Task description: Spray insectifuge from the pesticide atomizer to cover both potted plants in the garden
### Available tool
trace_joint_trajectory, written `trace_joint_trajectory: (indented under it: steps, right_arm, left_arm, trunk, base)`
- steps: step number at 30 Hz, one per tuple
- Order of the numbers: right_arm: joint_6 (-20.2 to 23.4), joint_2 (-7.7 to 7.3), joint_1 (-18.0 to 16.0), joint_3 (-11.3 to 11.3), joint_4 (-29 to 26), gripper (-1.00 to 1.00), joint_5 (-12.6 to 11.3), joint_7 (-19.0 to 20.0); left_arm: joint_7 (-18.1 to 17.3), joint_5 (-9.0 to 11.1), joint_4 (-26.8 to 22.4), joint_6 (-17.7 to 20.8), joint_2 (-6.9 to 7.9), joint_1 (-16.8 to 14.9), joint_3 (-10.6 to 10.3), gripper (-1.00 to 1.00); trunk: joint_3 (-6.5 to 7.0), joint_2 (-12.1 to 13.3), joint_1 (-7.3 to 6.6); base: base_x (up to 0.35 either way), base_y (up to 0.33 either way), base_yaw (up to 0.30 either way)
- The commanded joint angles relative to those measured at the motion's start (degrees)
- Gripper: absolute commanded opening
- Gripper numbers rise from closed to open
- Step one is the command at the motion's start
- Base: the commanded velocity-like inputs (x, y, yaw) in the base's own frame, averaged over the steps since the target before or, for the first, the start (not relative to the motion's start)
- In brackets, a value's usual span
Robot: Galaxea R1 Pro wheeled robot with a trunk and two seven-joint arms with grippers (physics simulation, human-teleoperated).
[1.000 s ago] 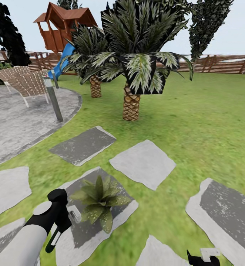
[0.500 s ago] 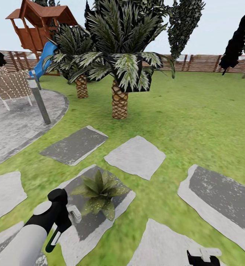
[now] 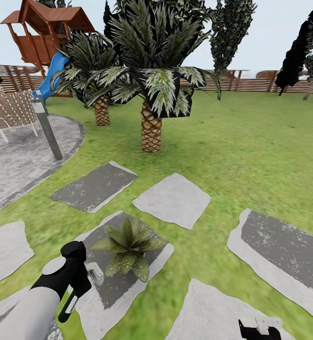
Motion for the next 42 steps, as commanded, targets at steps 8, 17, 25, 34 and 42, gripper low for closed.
trace_joint_trajectory:
  steps: [8,17,25,34,42]
  right_arm:
    - [-0.2,0.01,-0.1,-0.5,0.1,1.00,0.6,-0.1]
    - [-0.2,0.01,-0.1,-0.5,0.1,1.00,0.6,-0.1]
    - [-0.2,0.02,-0.1,-0.5,0.1,1.00,0.6,-0.1]
    - [-0.2,-0.17,-0.1,-0.6,0.1,1.00,0.6,-0.1]
    - [-0.2,-0.08,-0.1,-0.6,0.1,1.00,0.6,-0.1]
  left_arm:
    - [-0.5,-0.3,-0.1,0.6,0.12,0.0,0.1,-1.00]
    - [-0.6,-0.2,-0.6,0.7,-0.01,-0.1,0.1,-1.00]
    - [-7.5,-0.6,-1.0,0.5,0.37,-0.9,-0.1,-1.00]
    - [-10.7,-3.3,-1.1,0.3,0.23,-5.2,-0.4,-1.00]
    - [-11.0,-9.9,-1.0,0.3,-0.25,-7.5,-0.5,-1.00]
  trunk:
    - [-0.03,0.0,-0.01]
    - [-0.03,0.0,-0.01]
    - [-0.03,0.0,-0.01]
    - [-0.03,0.0,-0.01]
    - [-0.03,0.0,-0.01]
  base:
    - [-0.126,0.236,-0.287]
    - [-0.015,0.321,-0.291]
    - [0.000,0.326,-0.208]
    - [0.000,0.235,-0.005]
    - [0.000,0.007,-0.076]
